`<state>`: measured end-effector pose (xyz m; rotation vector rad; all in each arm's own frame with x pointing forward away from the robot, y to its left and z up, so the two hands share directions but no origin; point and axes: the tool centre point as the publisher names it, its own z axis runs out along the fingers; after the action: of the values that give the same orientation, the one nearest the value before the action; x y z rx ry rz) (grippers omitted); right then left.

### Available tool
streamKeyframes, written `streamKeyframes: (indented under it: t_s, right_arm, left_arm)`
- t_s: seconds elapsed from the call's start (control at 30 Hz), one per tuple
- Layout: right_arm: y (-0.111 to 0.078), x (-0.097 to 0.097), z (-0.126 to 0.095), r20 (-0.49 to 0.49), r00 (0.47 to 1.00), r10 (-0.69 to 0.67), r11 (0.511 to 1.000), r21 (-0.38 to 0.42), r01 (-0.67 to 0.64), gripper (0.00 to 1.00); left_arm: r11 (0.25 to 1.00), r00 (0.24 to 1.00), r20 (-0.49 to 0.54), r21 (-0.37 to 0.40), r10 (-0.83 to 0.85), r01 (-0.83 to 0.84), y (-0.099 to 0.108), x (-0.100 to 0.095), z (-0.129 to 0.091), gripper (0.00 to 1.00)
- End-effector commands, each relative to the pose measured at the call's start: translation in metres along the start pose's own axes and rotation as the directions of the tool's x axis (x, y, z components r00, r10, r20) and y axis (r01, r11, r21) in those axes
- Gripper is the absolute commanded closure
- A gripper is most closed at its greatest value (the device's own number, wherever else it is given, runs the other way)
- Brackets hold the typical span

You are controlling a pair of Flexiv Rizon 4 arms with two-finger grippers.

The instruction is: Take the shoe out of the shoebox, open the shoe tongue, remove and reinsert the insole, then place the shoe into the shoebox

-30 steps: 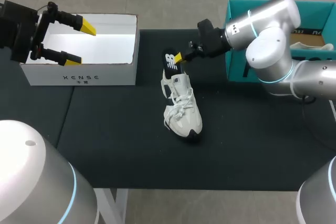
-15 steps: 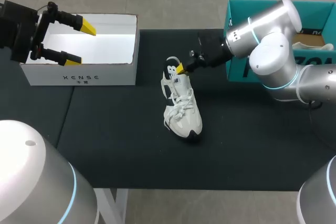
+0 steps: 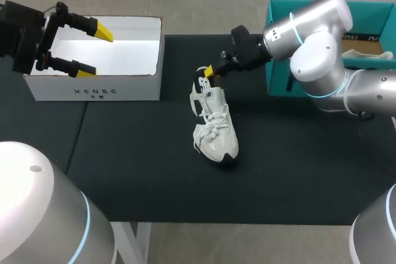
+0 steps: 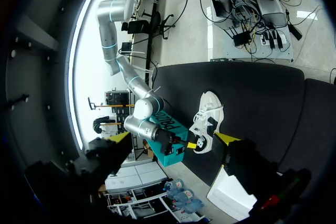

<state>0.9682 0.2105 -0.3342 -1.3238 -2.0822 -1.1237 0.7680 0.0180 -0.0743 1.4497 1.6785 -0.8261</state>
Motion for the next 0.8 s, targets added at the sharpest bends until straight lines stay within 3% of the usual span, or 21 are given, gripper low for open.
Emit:
streamKeyframes:
  t_s: [0.03,0.3,0.77,0.8]
  right_arm:
    - [-0.008,0.004,0.002,0.009,1.0,0.007,1.0,0.018,-0.007,1.0]
    - [-0.033,0.01,0.003,0.007,1.0,0.019,0.996,0.083,-0.019,1.0]
    - [-0.035,0.007,0.015,0.009,0.999,0.038,0.991,0.126,-0.039,1.0]
    - [-0.032,0.007,0.015,0.02,0.999,0.033,0.991,0.127,-0.035,0.92]
  left_arm:
    - [1.0,1.0,-0.003,0.002,0.001,-0.001,0.001,0.0,0.0,0.0]
    - [1.0,1.0,-0.003,0.002,0.001,-0.001,0.001,0.0,0.0,0.0]
    - [1.0,1.0,-0.003,0.002,0.001,-0.001,0.001,0.0,0.0,0.0]
    - [1.0,1.0,-0.003,0.002,0.001,-0.001,0.001,0.0,0.0,0.0]
